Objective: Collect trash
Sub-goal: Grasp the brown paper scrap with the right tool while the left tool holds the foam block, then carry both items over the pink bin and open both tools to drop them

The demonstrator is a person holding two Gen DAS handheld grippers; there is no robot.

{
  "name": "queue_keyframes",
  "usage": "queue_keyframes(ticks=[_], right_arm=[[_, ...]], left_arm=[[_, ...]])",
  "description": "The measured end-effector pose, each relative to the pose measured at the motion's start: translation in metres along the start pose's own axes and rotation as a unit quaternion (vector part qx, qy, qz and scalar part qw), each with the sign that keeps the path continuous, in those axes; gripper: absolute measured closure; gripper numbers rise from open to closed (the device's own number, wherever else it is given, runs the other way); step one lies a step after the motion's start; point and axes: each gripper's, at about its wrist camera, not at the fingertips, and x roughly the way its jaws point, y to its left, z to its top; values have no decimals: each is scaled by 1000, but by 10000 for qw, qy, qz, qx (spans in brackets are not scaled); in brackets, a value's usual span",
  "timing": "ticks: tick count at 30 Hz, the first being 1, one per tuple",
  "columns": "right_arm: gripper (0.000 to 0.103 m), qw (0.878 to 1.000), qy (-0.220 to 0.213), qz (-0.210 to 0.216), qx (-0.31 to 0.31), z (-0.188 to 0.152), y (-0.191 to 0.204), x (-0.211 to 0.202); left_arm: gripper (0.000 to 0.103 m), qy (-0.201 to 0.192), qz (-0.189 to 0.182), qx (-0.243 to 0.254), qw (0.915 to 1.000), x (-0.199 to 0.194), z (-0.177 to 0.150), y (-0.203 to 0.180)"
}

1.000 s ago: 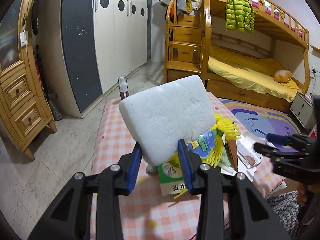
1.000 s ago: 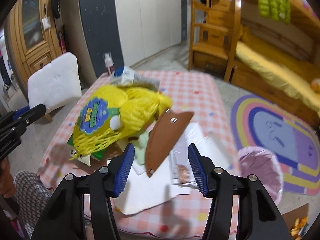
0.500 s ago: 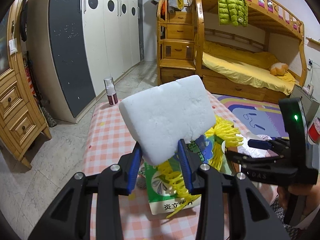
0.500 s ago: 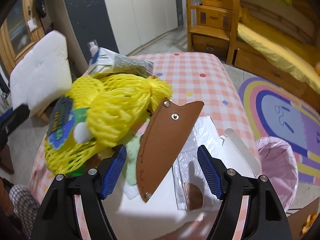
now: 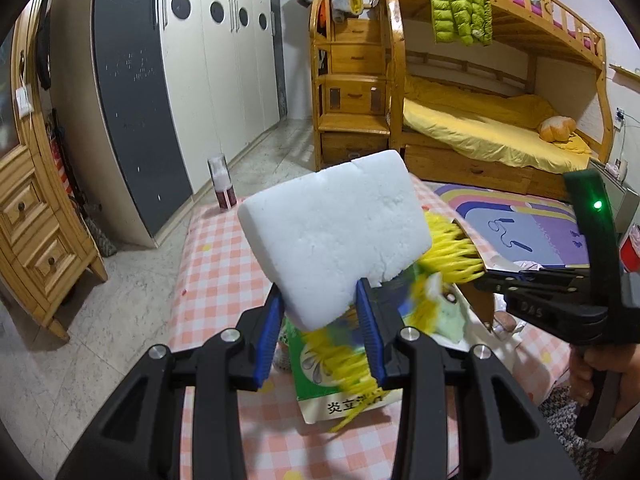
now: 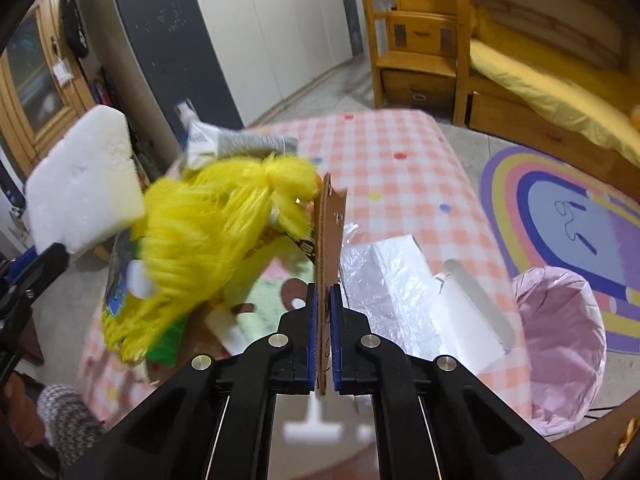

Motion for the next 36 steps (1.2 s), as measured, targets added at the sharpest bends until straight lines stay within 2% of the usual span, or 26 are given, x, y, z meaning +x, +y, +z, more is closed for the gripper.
queue_keyframes(ticks=[5,8,18,27,36], right_arm=[[99,9999,-72,-73,5,-7,-6,-20],[99,9995,-254,-190,9,-14,-13,-38],[99,9956,-790,-352,360,-50,-48,-120],[99,9850,-1082,-725,1128,-89,-116,-169],[98,9693,-1064,-1150,1896,-113,-185,-171]], left_arm=[[68,-101,-86,57,9999,-17,3,-13],[68,-78,-162,119,9998,-24,-1,-23],[68,156,-806,578,9949,-29,-25,-89],[68,252,-1446,1091,9831,-20,-30,-160],[67,400,-1763,1482,9723,10,-22,-224]])
